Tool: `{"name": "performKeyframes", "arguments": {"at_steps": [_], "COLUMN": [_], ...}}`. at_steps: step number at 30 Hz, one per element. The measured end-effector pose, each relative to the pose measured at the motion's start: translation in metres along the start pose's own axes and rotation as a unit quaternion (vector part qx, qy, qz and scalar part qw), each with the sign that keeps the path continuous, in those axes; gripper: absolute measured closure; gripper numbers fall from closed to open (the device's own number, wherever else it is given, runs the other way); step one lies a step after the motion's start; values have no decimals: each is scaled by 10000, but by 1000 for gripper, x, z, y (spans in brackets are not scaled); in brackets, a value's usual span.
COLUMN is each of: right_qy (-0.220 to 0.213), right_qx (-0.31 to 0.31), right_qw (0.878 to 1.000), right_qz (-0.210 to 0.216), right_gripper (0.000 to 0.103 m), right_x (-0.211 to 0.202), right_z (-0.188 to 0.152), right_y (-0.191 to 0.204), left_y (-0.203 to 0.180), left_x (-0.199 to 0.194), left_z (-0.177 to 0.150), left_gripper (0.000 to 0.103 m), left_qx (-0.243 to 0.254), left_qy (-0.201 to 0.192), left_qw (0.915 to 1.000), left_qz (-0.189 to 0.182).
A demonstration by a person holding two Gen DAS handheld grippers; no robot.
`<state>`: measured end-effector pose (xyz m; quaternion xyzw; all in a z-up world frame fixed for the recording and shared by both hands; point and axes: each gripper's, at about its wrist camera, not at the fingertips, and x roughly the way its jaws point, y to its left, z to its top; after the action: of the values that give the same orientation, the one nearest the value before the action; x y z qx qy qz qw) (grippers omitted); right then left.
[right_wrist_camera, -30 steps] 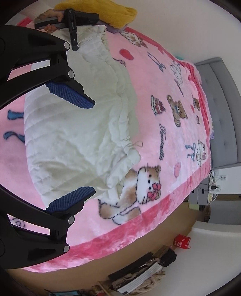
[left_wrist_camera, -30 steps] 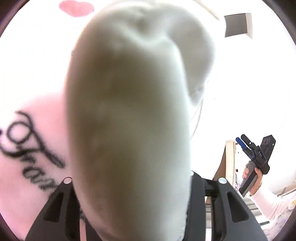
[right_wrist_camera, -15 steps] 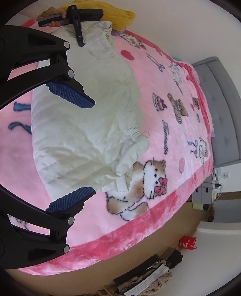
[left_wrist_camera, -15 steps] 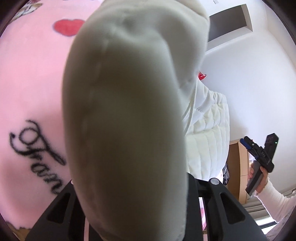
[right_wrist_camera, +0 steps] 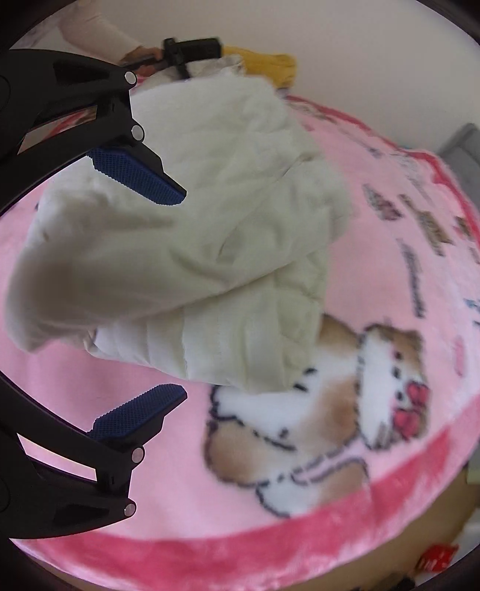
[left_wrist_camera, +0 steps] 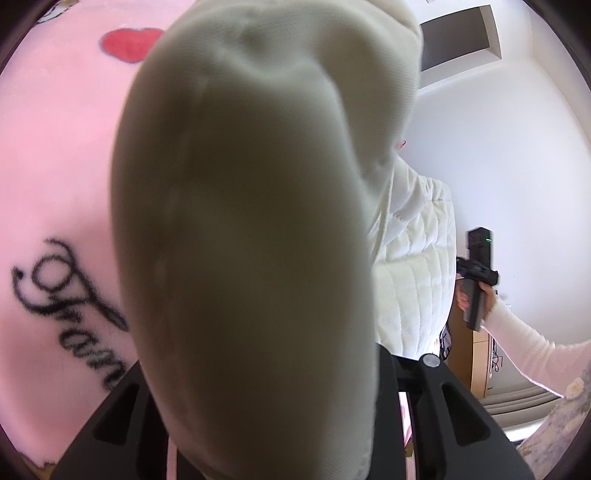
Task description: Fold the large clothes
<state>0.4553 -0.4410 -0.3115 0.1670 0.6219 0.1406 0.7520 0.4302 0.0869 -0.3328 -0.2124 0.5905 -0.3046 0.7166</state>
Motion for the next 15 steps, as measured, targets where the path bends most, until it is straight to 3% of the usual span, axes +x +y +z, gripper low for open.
{"name": "performKeyframes", "arguments": {"at_steps": [5,9,10,11,12,14,15], "right_qy": [207,68,89,104,119,74,27], "right_qx": [267,9,-100,-180,-264,-456,-543], "right_qw": [9974,9965,9950,9946,9947,9951,9957], "right_qz": [640,828,987,1018,982,875,755], "right_gripper": [7,12,33,44,49,70,74], "right_x": [27,31,30,29,27,19,13], "right_z": [0,1,2,3,4,6,5], "right_y": [-28,-21,-17,-10,-6,5,13], "left_y": [8,16,15,16,17,17,17], "left_x": [5,10,9,10,11,11,11], "left_z": [2,4,3,4,4,4,5], "left_gripper": [71,67,66,66,66,66,66], "left_qx": [-9,-150,-180,-225,-249,-258,-268], "left_qy": [51,96,93,90,86,71,55], "left_qw": [10000,9998,9998,9997,9996,9996,9996], "left_qz": [-25,-21,-22,-47,-62,-84,-92]}}
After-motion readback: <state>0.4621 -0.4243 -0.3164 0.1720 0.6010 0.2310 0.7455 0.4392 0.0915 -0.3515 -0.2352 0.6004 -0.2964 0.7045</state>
